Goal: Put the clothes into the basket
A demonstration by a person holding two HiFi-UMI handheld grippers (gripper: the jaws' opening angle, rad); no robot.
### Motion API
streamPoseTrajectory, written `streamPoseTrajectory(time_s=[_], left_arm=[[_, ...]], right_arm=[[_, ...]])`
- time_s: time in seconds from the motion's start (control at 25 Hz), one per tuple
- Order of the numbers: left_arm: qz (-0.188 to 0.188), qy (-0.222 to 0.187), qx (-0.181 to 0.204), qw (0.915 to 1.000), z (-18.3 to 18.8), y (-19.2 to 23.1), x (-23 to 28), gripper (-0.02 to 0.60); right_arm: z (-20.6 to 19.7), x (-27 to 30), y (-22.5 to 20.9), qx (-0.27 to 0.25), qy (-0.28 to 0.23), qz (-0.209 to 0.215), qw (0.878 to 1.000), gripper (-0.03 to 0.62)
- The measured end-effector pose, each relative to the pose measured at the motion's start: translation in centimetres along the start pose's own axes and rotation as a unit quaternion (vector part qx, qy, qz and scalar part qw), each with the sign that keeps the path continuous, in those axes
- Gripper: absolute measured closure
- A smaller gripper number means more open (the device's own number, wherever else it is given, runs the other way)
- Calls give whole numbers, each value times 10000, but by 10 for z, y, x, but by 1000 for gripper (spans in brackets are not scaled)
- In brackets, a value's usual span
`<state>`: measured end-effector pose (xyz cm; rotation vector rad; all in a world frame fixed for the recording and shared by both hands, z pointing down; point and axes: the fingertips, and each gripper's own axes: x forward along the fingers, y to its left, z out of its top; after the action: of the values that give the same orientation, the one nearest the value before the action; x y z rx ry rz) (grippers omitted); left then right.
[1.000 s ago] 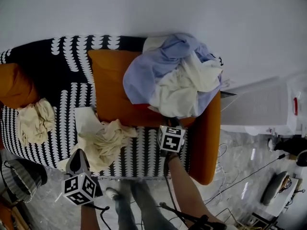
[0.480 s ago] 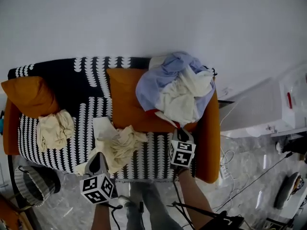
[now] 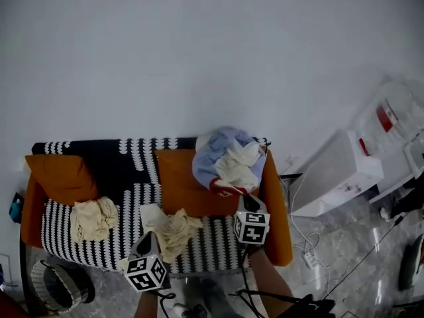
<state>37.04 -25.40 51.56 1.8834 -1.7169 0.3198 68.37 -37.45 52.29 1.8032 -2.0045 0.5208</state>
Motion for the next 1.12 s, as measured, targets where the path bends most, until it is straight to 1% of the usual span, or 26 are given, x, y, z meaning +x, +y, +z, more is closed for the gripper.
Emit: streamPoseTrajectory(time_s=[0.12, 0.28, 0.4, 0.52, 0.64, 0.88, 1.12], left_arm=[[-96, -254, 33, 9996, 29, -8, -12, 586], [-206, -586, 122, 9980, 68, -17, -19, 586], [-290, -875, 132, 9957, 103, -19, -25, 586], [-376, -1148, 113, 9926, 131, -27, -29, 586], [-337, -1428, 113, 9891, 160, -30, -34, 586], [-159, -1862, 127, 9823, 211, -28, -55, 586], [107, -2225, 168, 9747, 248, -23, -80, 586]], right_arm=[[40, -18, -3, -1, -270, -26, 9996, 557], [94, -38, -2, -267, -632, -68, 9976, 557], [139, -53, 5, -399, -932, -32, 9948, 557], [181, -64, 10, -689, -1165, 40, 9908, 557], [220, -72, 17, -891, -1388, 210, 9861, 559], [290, -96, 35, -1071, -1793, 643, 9758, 559], [357, -121, 70, -1164, -2356, 1120, 9583, 559]])
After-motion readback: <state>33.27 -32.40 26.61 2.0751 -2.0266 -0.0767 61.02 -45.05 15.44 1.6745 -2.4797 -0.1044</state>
